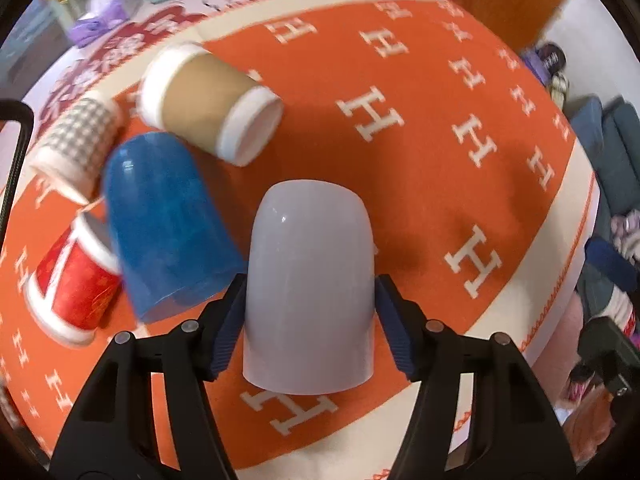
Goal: Flip cup upside down
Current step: 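Lift the white cup with the left tool and swing it upright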
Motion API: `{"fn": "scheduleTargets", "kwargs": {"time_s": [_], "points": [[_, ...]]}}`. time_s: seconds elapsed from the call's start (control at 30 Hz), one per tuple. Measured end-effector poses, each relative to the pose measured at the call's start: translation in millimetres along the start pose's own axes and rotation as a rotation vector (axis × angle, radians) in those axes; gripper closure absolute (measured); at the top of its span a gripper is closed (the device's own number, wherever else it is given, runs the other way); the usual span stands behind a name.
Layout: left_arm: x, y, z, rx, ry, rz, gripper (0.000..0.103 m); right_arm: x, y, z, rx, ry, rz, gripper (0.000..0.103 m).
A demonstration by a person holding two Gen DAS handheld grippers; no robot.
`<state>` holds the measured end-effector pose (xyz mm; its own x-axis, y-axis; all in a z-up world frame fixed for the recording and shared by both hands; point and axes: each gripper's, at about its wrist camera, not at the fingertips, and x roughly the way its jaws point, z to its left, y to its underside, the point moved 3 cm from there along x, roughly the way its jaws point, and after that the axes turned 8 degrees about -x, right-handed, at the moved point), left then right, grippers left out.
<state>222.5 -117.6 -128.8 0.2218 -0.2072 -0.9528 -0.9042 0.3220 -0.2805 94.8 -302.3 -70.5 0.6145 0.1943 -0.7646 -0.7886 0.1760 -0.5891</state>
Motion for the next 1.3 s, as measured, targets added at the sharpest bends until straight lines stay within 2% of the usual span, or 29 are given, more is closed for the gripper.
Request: {"fn": "scheduleTargets", "kwargs": {"time_s": [0.17, 0.3, 0.5, 0.73, 0.93, 1.2, 1.3], "points": [[-45, 18, 16, -0.108, -0.001, -0.08, 0.043, -21, 4, 2, 0.007, 0.011, -0.019, 0.019], [-66, 51, 32, -0.19, -0.022, -0.11, 0.043, -34, 13, 8, 0.013, -0.006, -0.019, 0.019], [-70, 100, 66, -0.34, 0.009, -0.117, 0.043, -38, 31, 32, -0.017, -0.028, 0.006, 0.019], [-64, 137, 96, -0.517, 0.068, -0.136, 0.043, -29, 42, 54, -0.054, -0.053, 0.039, 0.019], [-55, 138, 106, -0.639, 0.105, -0.14, 0.043, -15, 41, 51, -0.048, -0.078, 0.06, 0.019], [-27, 129, 86, -0.679, 0.162, -0.058, 0.043, 9, 40, 34, -0.023, -0.087, 0.1, 0.019], [-23, 125, 75, -0.676, 0.167, -0.069, 0.043, 18, 41, 27, -0.008, -0.09, 0.116, 0.019]]}}
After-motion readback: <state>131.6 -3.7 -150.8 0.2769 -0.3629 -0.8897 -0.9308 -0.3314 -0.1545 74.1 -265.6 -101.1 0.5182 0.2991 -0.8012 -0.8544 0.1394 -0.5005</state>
